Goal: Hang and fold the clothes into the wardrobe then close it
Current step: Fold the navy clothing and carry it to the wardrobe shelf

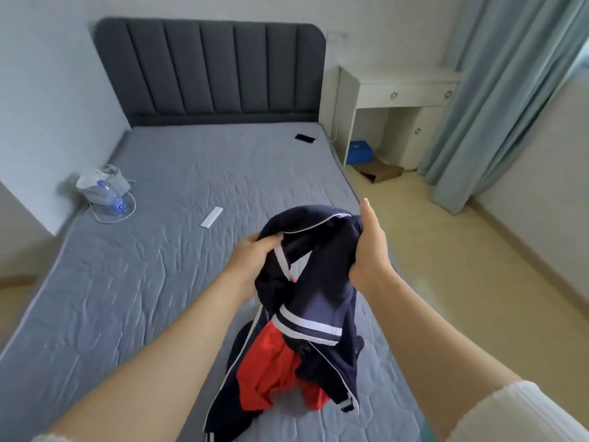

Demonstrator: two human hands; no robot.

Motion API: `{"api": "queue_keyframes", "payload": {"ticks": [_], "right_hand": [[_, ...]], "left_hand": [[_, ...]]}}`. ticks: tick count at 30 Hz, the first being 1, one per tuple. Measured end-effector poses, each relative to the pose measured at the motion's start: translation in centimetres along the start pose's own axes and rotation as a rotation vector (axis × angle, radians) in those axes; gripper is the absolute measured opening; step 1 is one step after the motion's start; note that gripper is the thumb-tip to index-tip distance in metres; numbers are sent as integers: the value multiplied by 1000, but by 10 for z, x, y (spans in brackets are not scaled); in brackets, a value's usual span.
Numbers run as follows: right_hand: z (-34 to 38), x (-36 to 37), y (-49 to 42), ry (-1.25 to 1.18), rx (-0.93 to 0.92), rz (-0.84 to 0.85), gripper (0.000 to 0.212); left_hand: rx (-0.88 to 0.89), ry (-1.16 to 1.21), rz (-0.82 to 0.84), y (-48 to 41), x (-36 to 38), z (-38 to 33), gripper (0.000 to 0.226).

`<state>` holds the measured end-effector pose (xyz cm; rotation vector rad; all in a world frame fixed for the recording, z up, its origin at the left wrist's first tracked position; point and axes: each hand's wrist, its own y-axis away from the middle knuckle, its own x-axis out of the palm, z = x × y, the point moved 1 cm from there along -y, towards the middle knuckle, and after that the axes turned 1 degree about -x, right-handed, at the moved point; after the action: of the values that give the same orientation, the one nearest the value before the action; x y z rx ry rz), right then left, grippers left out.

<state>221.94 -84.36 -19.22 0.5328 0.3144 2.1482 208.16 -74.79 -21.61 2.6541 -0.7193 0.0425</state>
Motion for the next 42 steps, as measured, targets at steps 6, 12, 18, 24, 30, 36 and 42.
{"api": "queue_keyframes", "payload": {"ticks": [6,12,18,24,30,36,42], "right_hand": [[-18,-29,-16,198,-24,-279,25],[-41,-27,-14,251,60,-193,18],[-3,38,1,79,-55,192,37],[-4,26,5,90,-78,171,19],[-56,-1,5,621,12,445,64],[-73,9,0,762,40,539,14],[-49,28,-2,266,59,201,23]], "left_hand": [[-359,318,-363,-16,-56,31,25],[-419,95,-294,-18,-75,60,32],[-1,-400,297,5,-20,54,79],[-148,65,57,2,-14,22,20],[-211,473,54,7,-16,-26,24],[-134,673,78,5,-20,-64,26],[-47,13,105,8,-34,-19,53]]}}
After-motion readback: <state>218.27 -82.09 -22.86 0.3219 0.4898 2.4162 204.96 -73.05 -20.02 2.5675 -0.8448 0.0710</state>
